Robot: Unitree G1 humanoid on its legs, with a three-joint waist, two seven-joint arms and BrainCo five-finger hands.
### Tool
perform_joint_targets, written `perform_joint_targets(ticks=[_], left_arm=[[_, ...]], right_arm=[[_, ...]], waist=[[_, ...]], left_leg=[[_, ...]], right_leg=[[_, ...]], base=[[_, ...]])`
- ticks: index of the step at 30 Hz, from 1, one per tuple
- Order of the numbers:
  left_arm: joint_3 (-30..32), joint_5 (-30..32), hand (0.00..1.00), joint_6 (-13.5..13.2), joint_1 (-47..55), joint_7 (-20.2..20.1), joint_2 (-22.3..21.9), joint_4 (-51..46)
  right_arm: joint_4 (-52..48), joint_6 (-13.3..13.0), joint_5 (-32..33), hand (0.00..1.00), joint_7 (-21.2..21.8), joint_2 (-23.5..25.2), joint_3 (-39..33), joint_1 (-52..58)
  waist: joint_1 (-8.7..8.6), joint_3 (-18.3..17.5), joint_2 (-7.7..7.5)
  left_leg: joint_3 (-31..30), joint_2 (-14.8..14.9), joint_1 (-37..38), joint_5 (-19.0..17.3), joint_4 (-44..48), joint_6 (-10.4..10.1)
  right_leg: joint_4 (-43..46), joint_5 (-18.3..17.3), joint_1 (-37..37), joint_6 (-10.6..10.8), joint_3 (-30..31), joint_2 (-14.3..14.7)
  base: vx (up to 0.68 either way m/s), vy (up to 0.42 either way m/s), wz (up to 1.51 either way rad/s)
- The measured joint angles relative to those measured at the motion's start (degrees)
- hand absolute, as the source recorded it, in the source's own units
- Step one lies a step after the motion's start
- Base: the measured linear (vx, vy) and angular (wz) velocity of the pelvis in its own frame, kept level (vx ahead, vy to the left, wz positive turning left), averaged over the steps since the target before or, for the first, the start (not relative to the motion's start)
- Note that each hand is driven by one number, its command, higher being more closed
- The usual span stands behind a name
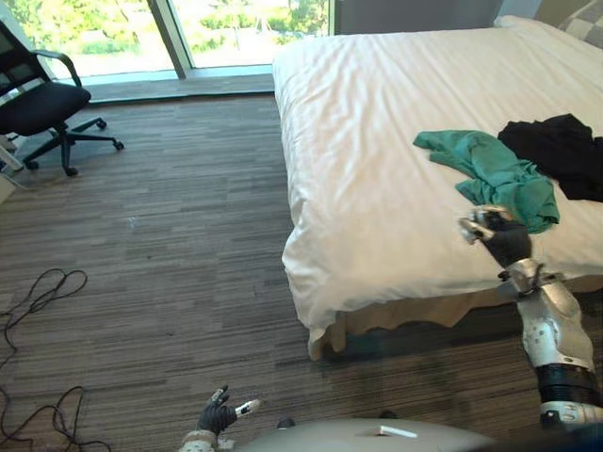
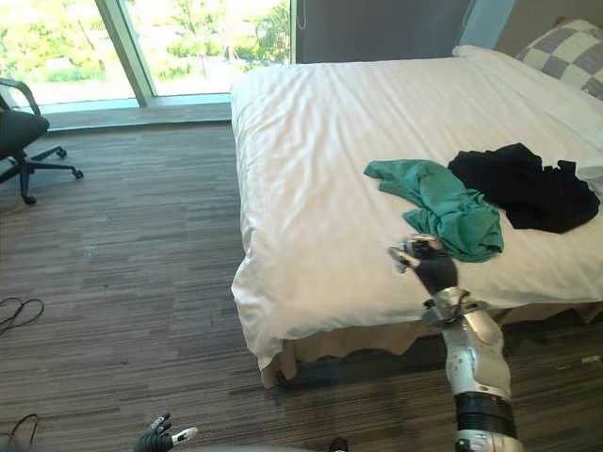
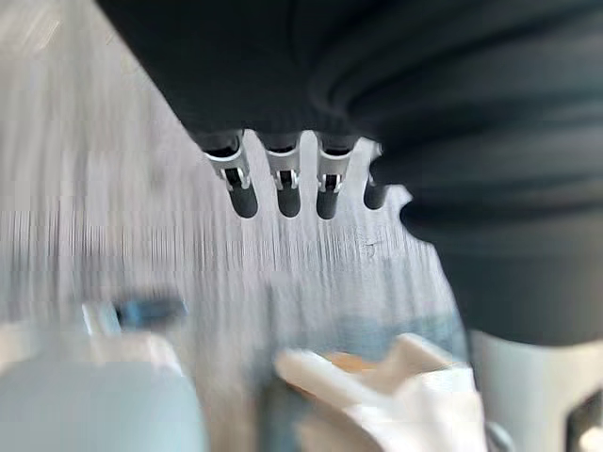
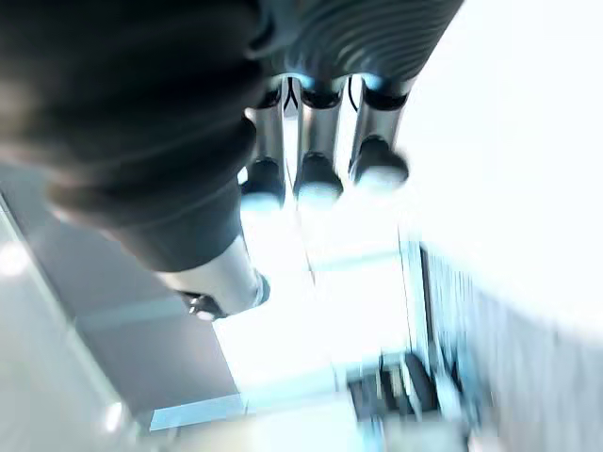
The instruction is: Tidy the bed and pick cloth on bed and put in laundry
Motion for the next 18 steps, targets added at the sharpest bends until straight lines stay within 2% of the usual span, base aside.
perform_joint_targets(ticks=[1,3,5,7,9,10,11,12,13,15,16,18], left_arm=[[0.0,-0.2,0.0,-0.7,0.0,-0.6,-0.5,-0.1],[-0.1,-0.2,0.0,-2.9,0.1,-0.9,-0.7,-0.6],[-0.1,-0.1,0.0,-3.6,0.6,-0.8,-0.7,-0.7],[-0.6,0.2,0.0,-3.6,0.6,-0.8,-0.4,-0.8],[-0.7,0.6,0.0,-3.4,0.0,-1.2,0.2,-1.2],[-0.7,0.5,0.0,-3.3,-0.8,-1.8,1.0,-2.4],[-0.5,-0.2,0.0,-3.2,-1.6,-2.2,2.0,-3.6],[-0.3,-0.7,0.0,-3.0,-2.1,-2.3,2.4,-3.7],[1.0,-3.0,0.0,-1.9,-3.5,-3.5,3.1,-4.5],[1.5,-3.2,0.0,-2.0,-4.2,-4.8,3.2,-5.4],[1.4,-3.2,0.0,-2.1,-4.5,-5.6,3.1,-6.2],[1.1,-2.8,0.0,-3.7,-4.7,-6.9,2.7,-9.1]], right_arm=[[-0.7,0.6,0.0,1.0,0.0,0.3,1.4,-0.2],[-1.9,2.4,-0.6,1.0,-1.1,1.7,6.9,-1.5],[-1.5,3.6,-1.8,1.0,-3.0,1.9,11.8,-4.9],[1.5,4.9,-1.9,1.0,-7.0,2.1,16.2,-11.0],[6.3,6.3,-1.9,1.0,-11.9,2.2,18.7,-19.1],[9.7,6.5,-1.6,1.0,-15.6,2.5,18.6,-24.9],[13.1,6.5,-1.5,1.0,-19.1,3.1,18.2,-30.8],[14.6,6.5,-1.4,1.0,-20.5,3.3,18.1,-33.5],[17.6,6.4,-0.8,1.0,-23.5,3.2,17.7,-39.4],[18.9,6.2,-0.4,1.0,-24.6,3.2,16.7,-42.3],[20.2,5.9,-0.1,1.0,-25.2,3.2,15.8,-44.2],[23.1,5.4,0.9,1.0,-26.4,1.6,15.3,-48.5]], waist=[[0.34,0.1,-0.21],[2.48,0.5,-0.78],[3.59,1.0,-0.77],[4.58,2.9,-0.65],[6.3,6.1,-0.77],[7.46,9.0,-1.06],[8.22,12.2,-2.22],[9.01,13.6,-2.59],[10.7,17.9,-3.84],[11.2,20.6,-4.19],[11.98,22.2,-4.22],[12.9,25.2,-3.71]], left_leg=[[-0.4,-0.1,-0.1,0.0,0.0,0.0],[-1.9,-0.3,-0.3,0.1,0.0,0.2],[-3.1,-0.9,-1.1,0.5,0.0,0.6],[-4.6,-1.1,-2.1,1.0,0.0,1.0],[-5.9,-0.8,-3.7,1.5,0.0,0.7],[-6.5,-0.6,-5.6,2.1,0.3,1.0],[-7.4,-0.5,-8.4,3.0,0.9,0.9],[-7.9,-0.3,-9.5,3.6,0.9,0.9],[-9.4,0.1,-12.6,5.3,0.5,0.7],[-10.7,0.0,-14.3,6.6,0.5,0.8],[-11.1,0.0,-15.6,7.2,0.4,1.0],[-12.0,-0.8,-18.6,8.3,0.4,1.3]], right_leg=[[0.0,0.0,0.1,0.0,-0.3,-0.1],[0.0,-0.4,0.8,0.5,-1.6,-0.3],[0.0,-0.9,0.9,1.1,-3.0,-0.9],[0.0,-0.9,0.8,1.2,-4.1,-1.2],[1.0,-1.1,-0.4,1.2,-5.2,-1.3],[2.2,-1.3,-2.0,1.0,-6.2,-1.4],[3.1,-1.2,-4.3,0.6,-6.8,-1.4],[3.5,-1.2,-5.4,0.5,-7.3,-1.4],[4.2,-0.6,-8.2,-0.5,-8.7,-1.1],[4.4,-0.4,-9.2,-0.7,-9.7,-1.2],[4.7,-0.3,-10.3,-0.8,-10.1,-1.4],[5.7,-0.1,-13.1,-0.8,-10.7,-2.1]], base=[[-0.01,0.009,0.37],[-0.04,0.006,0.34],[-0.1,0.001,0.35],[-0.14,-0.002,0.37],[-0.14,-0.011,0.36],[-0.17,0.0,0.41],[-0.19,0.007,0.42],[-0.16,-0.004,0.52],[-0.09,-0.008,0.48],[-0.03,-0.018,0.43],[0.0,-0.003,0.31],[0.04,0.028,0.28]])
